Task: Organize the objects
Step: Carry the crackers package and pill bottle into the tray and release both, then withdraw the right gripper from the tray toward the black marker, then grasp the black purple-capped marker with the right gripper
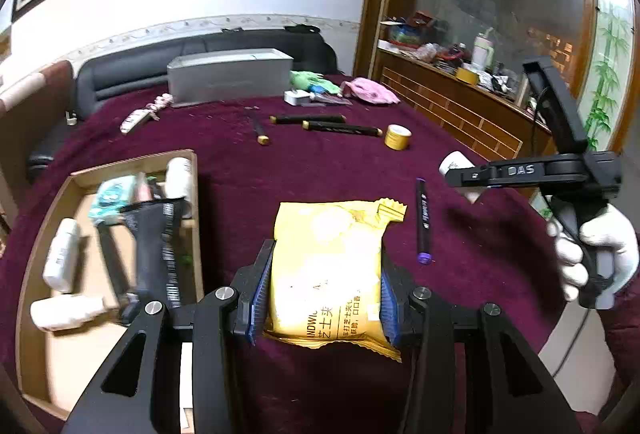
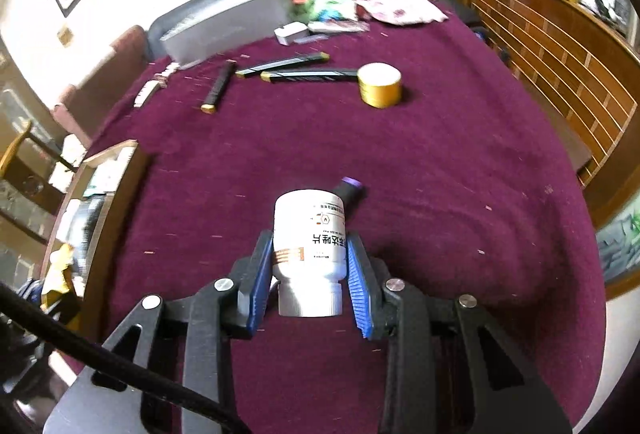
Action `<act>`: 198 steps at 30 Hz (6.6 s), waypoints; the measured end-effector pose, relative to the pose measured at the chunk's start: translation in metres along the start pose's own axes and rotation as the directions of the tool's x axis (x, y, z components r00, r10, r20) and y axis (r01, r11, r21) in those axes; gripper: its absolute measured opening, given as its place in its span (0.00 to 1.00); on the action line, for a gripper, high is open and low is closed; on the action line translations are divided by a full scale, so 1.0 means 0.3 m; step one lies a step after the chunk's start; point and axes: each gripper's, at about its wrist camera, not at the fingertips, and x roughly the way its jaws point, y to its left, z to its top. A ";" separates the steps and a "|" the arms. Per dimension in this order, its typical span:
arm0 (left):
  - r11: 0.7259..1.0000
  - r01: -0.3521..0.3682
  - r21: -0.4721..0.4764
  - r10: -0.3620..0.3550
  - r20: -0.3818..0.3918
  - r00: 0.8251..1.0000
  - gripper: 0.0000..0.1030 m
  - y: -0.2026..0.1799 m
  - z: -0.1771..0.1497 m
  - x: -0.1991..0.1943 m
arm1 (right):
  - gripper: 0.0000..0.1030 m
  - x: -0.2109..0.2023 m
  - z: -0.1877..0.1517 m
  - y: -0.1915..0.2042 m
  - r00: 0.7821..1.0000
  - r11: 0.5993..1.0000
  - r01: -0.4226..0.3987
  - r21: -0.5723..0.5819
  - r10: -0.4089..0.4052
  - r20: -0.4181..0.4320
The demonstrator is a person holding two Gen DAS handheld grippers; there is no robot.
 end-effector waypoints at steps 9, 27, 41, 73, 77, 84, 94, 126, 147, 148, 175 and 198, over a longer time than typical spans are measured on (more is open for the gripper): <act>0.988 -0.132 -0.078 0.136 0.046 0.990 0.39 0.173 -0.026 -0.129 | 0.31 0.003 0.036 0.269 0.989 0.984 -0.148 -0.104 0.145 -0.033; 0.925 -0.307 -0.223 0.299 -0.071 0.952 0.39 0.485 -0.224 -0.172 | 0.32 0.214 -0.075 0.828 0.905 0.878 -0.396 -0.269 0.323 -0.277; 0.914 -0.334 -0.231 0.304 -0.155 0.940 0.39 0.565 -0.282 -0.123 | 0.32 0.335 -0.180 0.978 0.848 0.845 -0.458 -0.277 0.322 -0.421; 0.885 -0.395 -0.247 0.371 -0.141 0.918 0.45 0.613 -0.272 -0.136 | 0.32 0.423 -0.204 1.023 0.866 0.844 -0.422 -0.330 0.268 -0.421; 0.882 -0.398 -0.254 0.375 -0.136 0.917 0.49 0.611 -0.266 -0.146 | 0.32 0.419 -0.205 1.020 0.864 0.849 -0.423 -0.316 0.273 -0.424; 0.873 -0.417 -0.253 0.400 -0.118 0.909 0.54 0.592 -0.249 -0.177 | 0.36 0.350 -0.192 1.008 0.871 0.840 -0.438 -0.319 0.310 -0.380; 0.875 -0.435 -0.212 0.424 -0.096 0.900 0.58 0.528 -0.210 -0.208 | 0.37 0.250 -0.167 0.939 0.871 0.837 -0.466 -0.286 0.377 -0.316; 0.923 -0.383 -0.028 0.382 -0.041 0.923 0.61 0.246 -0.088 -0.215 | 0.52 0.044 -0.031 0.331 0.922 0.923 -0.385 -0.001 0.384 -0.044; 0.996 -0.046 0.071 0.057 -0.172 0.983 0.63 -0.086 -0.031 0.070 | 0.52 0.009 0.014 -0.173 0.981 0.945 -0.192 0.266 0.182 0.061; 0.997 -0.030 0.075 0.044 -0.190 0.981 0.63 -0.101 -0.041 0.095 | 0.52 0.018 0.021 -0.179 0.984 0.947 -0.180 0.265 0.171 0.057; 0.993 0.037 0.112 -0.001 -0.312 0.950 0.90 -0.148 -0.100 0.271 | 0.53 0.484 0.519 -0.265 0.997 0.981 0.048 0.188 -0.034 -0.076; 0.990 0.051 0.133 -0.003 -0.334 0.943 0.98 -0.163 -0.097 0.286 | 0.69 0.641 0.616 0.045 0.978 0.992 0.080 -0.093 -0.096 -0.186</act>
